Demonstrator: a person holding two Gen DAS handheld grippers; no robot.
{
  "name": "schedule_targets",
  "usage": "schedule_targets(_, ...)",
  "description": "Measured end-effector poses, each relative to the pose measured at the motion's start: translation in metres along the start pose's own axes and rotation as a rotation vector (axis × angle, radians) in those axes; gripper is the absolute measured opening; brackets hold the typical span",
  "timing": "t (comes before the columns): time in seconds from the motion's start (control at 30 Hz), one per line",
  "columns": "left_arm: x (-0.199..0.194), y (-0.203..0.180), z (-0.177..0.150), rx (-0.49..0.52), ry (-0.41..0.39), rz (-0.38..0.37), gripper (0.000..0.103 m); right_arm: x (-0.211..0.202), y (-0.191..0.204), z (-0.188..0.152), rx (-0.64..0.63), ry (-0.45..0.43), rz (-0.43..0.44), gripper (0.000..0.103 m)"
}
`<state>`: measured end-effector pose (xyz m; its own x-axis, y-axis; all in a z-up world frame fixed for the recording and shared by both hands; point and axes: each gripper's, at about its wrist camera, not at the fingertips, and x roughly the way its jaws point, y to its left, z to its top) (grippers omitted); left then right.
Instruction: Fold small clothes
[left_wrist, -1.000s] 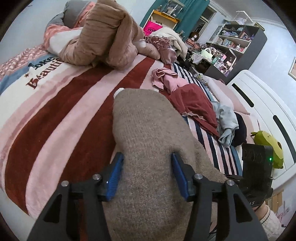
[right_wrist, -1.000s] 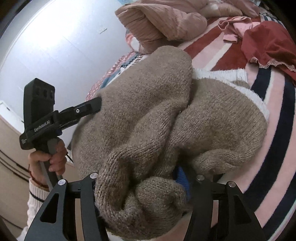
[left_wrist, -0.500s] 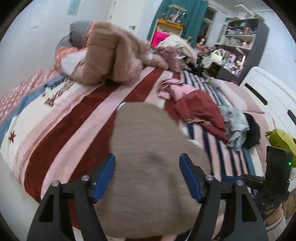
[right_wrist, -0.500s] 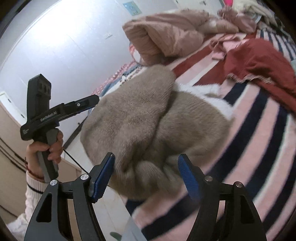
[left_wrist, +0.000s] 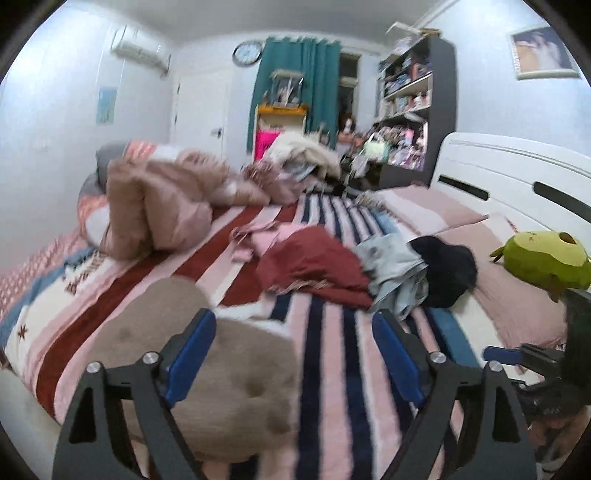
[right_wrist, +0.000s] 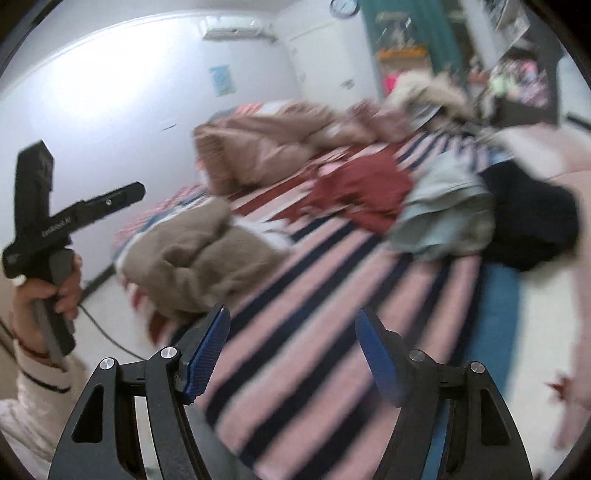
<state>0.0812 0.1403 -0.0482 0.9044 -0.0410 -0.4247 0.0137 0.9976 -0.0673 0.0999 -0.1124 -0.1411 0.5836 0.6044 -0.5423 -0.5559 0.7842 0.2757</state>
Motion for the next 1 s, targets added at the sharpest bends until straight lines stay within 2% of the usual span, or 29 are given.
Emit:
schedule_targets(0.13, -0.026, -0.048, -0.002, 0.024, -0.132, 0.022, 0.100, -0.050, -0.001, -0.014, -0.023, -0.109, -0.120, 0.072)
schedule_targets(0.23, -0.042, -0.071, -0.004, 0.046, -0.197, 0.055, 0.102, -0.086, 0.003, -0.021, -0.043, -0.206, -0.195, 0.079)
schedule_targets(0.33, -0.054, -0.090, -0.007, 0.068, -0.236, 0.098, 0.102, -0.113, 0.009, -0.025, -0.057, -0.291, -0.266, 0.090)
schedule_targets(0.43, -0.060, -0.097, -0.009, 0.081, -0.259, 0.106, 0.102, -0.129, 0.018, -0.027, -0.093, -0.358, -0.337, 0.103)
schedule_targets(0.53, -0.063, -0.101, -0.011, 0.093, -0.262, 0.113, 0.102, -0.137, 0.022, -0.027, -0.112, -0.384, -0.357, 0.103)
schedule_targets(1.0, -0.069, -0.106, -0.015, 0.112, -0.262, 0.108, 0.102, -0.135, 0.028, -0.023, -0.117, -0.406, -0.338, 0.103)
